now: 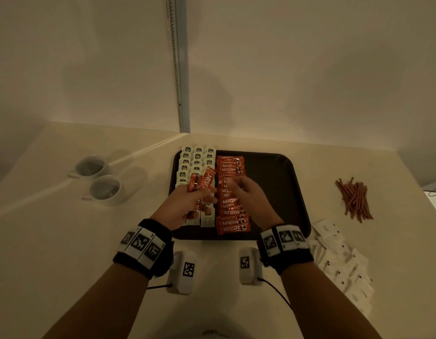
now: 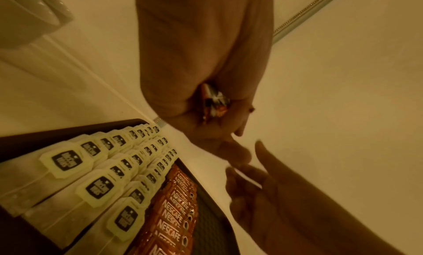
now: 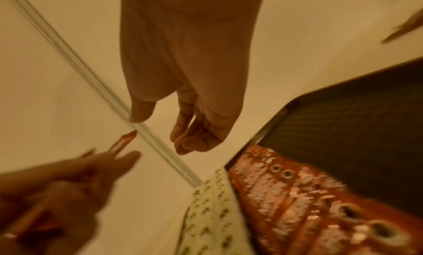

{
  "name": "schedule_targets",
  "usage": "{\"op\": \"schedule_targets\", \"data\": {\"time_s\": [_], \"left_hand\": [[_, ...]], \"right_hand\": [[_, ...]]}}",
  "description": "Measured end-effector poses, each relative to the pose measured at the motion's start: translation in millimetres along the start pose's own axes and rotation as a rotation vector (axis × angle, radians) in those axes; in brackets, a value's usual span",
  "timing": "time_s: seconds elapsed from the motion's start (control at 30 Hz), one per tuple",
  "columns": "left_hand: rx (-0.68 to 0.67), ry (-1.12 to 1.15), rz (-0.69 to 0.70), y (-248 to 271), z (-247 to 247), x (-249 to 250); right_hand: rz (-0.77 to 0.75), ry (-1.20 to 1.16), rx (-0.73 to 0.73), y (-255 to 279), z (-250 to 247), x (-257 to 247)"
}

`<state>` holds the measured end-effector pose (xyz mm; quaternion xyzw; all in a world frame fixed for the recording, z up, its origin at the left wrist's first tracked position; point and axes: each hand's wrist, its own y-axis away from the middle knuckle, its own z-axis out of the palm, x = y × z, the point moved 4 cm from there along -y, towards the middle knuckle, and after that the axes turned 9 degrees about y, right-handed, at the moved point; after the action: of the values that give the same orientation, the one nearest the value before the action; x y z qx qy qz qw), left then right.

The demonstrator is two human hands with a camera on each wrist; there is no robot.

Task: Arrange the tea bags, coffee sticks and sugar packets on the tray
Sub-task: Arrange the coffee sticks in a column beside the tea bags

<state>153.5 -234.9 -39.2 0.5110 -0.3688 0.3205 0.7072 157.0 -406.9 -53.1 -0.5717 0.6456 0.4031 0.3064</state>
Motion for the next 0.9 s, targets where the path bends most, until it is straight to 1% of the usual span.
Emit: {"op": "schedule_targets", "data": {"time_s": [0.07,0.13,0.23,0.3,0.33,0.43,0.47,0.53,0.57,0.63,0.73,0.77,0.83,0.9], "left_hand": [[-0.014,-0.048,0.002,2.1,5.6,2.8],[-0.026,-0.074,0.001,1.4,7.8,2.7],[0.021,-0.101,0.028,0.3,5.7,1.2],[0.076,-0.055,0.054,-0.1,2.4,1.5],[0.099,-0.028,0.068,-0.6,0.9,1.9],[0.122,-0.03,0.116,-1.1,0.5,3.0],[0.118,-0.036,0.123,-1.4,1.0,2.6],[0.116,-0.021,0.126,-1.1,1.0,2.6],[0.125,0.009,0.133,-1.0,-0.2,3.8],[0.152,0.094,0.174,-1.0,-4.0,8.0],[0.139,0.174,0.249,-3.0,-3.7,13.7],[0.138,0.194,0.264,-3.3,-2.0,14.2],[0.153,0.266,0.289,-3.5,0.0,14.4],[0.165,0.394,0.313,-3.6,-0.2,14.2]], "right_hand": [[-0.054,-0.004,-0.035,-5.5,6.0,-18.6],[-0.058,-0.04,-0.042,-10.5,9.0,-27.8],[0.038,-0.243,-0.087,-14.1,13.1,-33.6],[0.092,-0.389,-0.131,-8.7,15.3,-38.6],[0.093,-0.414,-0.154,-6.1,16.7,-40.7],[-0.001,-0.305,-0.197,-0.3,21.5,-45.1],[-0.019,-0.291,-0.188,0.7,22.0,-46.5],[-0.035,-0.264,-0.124,-1.9,18.9,-47.0],[-0.054,-0.208,-0.09,-3.4,14.5,-48.6],[-0.124,-0.007,-0.097,-4.5,6.1,-55.0],[-0.248,0.372,-0.175,-5.8,0.8,-62.4],[-0.268,0.425,-0.174,-5.8,-0.5,-65.3],[-0.277,0.399,-0.159,-4.2,-3.8,-70.8],[-0.243,0.302,-0.183,-1.3,-5.9,-73.1]]}}
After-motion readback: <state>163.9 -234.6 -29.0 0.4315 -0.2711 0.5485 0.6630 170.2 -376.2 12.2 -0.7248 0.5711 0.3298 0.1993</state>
